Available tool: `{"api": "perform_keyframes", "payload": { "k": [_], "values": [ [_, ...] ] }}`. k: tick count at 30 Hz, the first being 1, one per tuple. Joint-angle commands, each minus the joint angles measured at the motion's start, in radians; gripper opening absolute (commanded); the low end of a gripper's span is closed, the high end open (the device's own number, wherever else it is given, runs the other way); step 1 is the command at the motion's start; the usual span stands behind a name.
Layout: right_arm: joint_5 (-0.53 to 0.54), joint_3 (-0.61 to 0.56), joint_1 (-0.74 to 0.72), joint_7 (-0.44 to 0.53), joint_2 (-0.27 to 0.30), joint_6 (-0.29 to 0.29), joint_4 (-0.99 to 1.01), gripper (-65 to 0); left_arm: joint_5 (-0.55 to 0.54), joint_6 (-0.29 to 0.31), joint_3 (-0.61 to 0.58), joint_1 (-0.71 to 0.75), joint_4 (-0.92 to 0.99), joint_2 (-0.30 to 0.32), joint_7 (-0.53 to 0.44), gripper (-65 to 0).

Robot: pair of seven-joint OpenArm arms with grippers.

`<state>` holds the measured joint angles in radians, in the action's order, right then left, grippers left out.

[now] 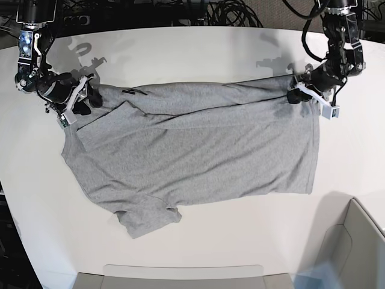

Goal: Fold the T-shirt properly

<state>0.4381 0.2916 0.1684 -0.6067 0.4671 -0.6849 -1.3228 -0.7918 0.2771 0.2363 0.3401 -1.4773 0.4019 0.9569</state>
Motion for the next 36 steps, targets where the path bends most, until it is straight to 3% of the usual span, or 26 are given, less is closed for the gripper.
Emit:
{"api": "perform_keyframes", "payload": {
  "k": [1,5,11,13,22,27,31,34,36],
  "values": [
    [-0.072,-0.004,0.013,-0.141,0.034,-0.013,0.006,-38.3,0.140,-0.065,-0.013,0.086,0.022,0.002,0.204,-42.0],
    [-0.072,0.002,0.059,-0.161,0.037,-0.013,-0.024,-38.3,0.140,-0.065,-0.015,0.205,-0.102,0.013,0.159,-42.0],
    [-0.072,0.010,0.179,-0.163,0.037,-0.013,-0.165,-38.3,0.140,-0.065,-0.005,0.281,-0.201,0.053,0.153,-42.0],
    [-0.072,0.060,0.214,-0.163,0.031,-0.013,-0.214,-38.3,0.140,-0.065,-0.002,0.277,-0.202,0.055,0.152,-42.0],
    [-0.072,0.297,0.179,-0.163,-0.078,-0.013,-0.343,-38.3,0.134,-0.065,0.166,0.175,-0.333,0.070,0.164,-42.0],
    [-0.072,0.378,0.107,-0.163,-0.144,-0.013,-0.459,-38.3,0.134,-0.066,0.197,0.089,-0.420,0.068,0.250,-42.0],
    [-0.086,0.291,-0.002,-0.164,-0.140,-0.013,-0.462,-38.3,0.133,-0.066,0.216,-0.014,-0.440,0.042,0.297,-42.0],
    [-0.213,0.157,-0.140,-0.164,-0.143,-0.013,-0.404,-38.3,0.137,-0.066,0.206,-0.111,-0.440,-0.001,0.299,-42.0],
    [-0.312,0.090,-0.240,-0.164,-0.178,-0.013,-0.324,-38.3,0.139,-0.066,0.206,-0.167,-0.438,-0.022,0.313,-42.0]
  ]
}}
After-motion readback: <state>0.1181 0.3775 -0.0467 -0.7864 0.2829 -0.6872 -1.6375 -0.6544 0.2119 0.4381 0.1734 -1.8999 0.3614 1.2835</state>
